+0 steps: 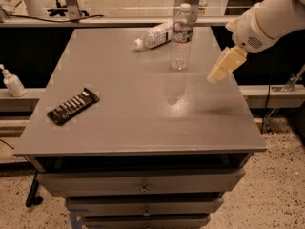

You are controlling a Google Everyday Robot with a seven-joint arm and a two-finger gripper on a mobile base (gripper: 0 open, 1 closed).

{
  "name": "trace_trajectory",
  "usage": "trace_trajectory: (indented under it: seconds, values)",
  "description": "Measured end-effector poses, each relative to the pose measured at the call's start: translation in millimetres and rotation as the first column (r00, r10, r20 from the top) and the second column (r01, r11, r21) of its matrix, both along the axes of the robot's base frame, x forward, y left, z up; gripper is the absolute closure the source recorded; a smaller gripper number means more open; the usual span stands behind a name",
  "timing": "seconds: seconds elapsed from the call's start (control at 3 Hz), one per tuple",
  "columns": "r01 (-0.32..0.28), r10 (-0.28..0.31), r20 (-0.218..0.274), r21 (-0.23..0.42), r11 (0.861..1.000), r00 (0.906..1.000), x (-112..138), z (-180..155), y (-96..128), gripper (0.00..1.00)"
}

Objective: Knock water bottle over

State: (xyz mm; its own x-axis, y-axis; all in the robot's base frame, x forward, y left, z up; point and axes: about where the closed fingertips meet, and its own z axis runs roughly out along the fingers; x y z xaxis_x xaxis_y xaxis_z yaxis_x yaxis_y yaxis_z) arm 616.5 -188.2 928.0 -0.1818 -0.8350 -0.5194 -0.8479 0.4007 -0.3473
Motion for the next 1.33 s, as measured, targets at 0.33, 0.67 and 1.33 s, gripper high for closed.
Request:
trace_trajectory:
  seconds: [0.33, 0.67, 1.33]
  values:
    - [0.026, -0.031, 0.024, 0.201, 0.979, 0.9992, 42, 1, 3, 0.0]
    - [0.015, -0.03, 0.026, 0.439, 0.898, 0.9992, 76, -1, 17, 0.0]
    - [-0.033, 0.041, 0.007, 0.742, 0.669, 0.9991, 112, -18, 62, 0.0]
